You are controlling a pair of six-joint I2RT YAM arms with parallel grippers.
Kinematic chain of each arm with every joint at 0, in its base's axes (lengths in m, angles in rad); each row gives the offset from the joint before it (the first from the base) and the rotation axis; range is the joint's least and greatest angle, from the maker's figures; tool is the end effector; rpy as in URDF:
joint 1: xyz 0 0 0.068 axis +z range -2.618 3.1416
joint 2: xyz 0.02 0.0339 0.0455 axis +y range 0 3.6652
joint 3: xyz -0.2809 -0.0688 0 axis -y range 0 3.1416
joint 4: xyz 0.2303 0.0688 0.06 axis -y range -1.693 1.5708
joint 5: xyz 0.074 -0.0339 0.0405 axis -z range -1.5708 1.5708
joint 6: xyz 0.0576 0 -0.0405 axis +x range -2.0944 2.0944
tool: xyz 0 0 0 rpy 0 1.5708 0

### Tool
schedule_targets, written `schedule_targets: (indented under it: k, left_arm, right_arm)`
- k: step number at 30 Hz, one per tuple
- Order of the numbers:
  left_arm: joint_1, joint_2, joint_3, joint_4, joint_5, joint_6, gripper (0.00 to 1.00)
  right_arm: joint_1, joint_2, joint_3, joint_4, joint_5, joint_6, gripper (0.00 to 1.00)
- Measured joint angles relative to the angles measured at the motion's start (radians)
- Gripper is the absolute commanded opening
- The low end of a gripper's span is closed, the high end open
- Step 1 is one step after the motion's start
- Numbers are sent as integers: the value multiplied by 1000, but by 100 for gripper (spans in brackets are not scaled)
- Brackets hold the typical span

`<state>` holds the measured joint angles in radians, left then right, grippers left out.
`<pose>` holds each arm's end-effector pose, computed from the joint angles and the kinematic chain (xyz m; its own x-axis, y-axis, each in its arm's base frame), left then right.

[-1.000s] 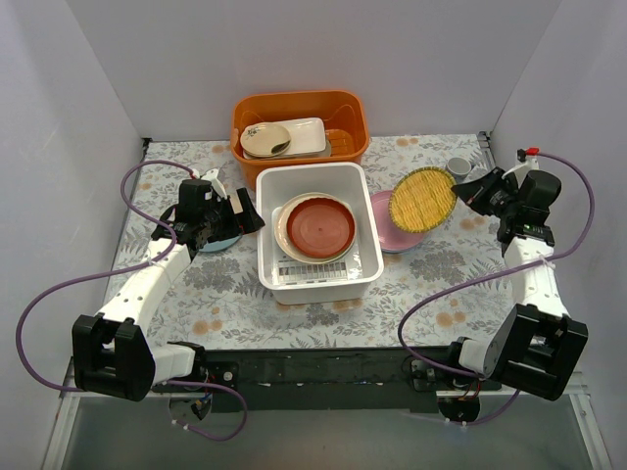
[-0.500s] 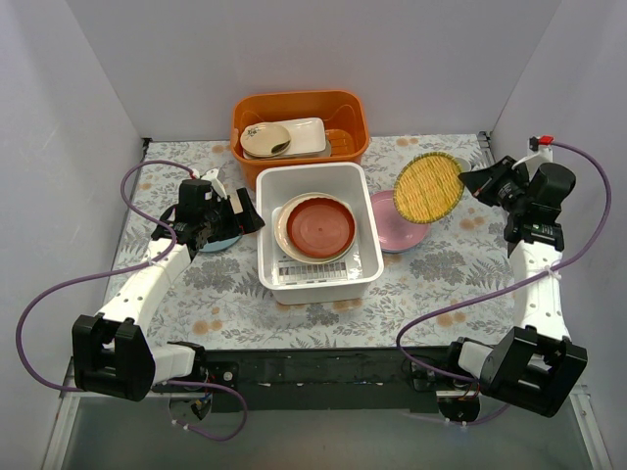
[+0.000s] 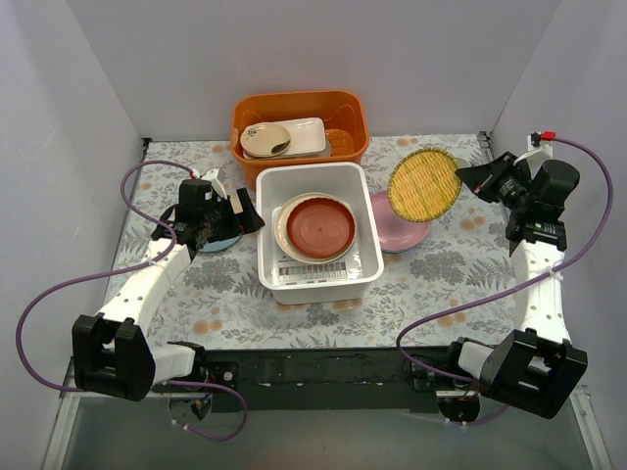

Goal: Place the plates into the plastic bin on the countertop
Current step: Pick up the plate at the center of the board, then place the plate in the plastic bin.

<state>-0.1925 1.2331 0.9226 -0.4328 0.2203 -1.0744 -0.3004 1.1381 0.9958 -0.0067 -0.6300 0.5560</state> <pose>0.2532 -0.0622 0.2772 -0.6194 -0.7535 -0.2206 -0.4199 0.5553 -0.7178 0.2564 -0.0439 0.3773 -0.2880 0.5357 -0.7938 -0.1948 0.7788 0.5962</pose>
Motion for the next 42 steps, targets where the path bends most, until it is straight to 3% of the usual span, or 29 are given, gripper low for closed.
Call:
schedule_targets:
  k: [13, 24, 42]
  left_arm:
    - [0, 0, 0, 0, 0, 0, 98]
    - [0, 0, 0, 0, 0, 0, 98]
    - [0, 0, 0, 0, 0, 0, 98]
  right_arm:
    - [107, 34, 35, 29, -39, 39, 1]
    - [286, 108, 145, 5, -2, 13, 1]
    - [541, 253, 188, -24, 71, -26, 1]
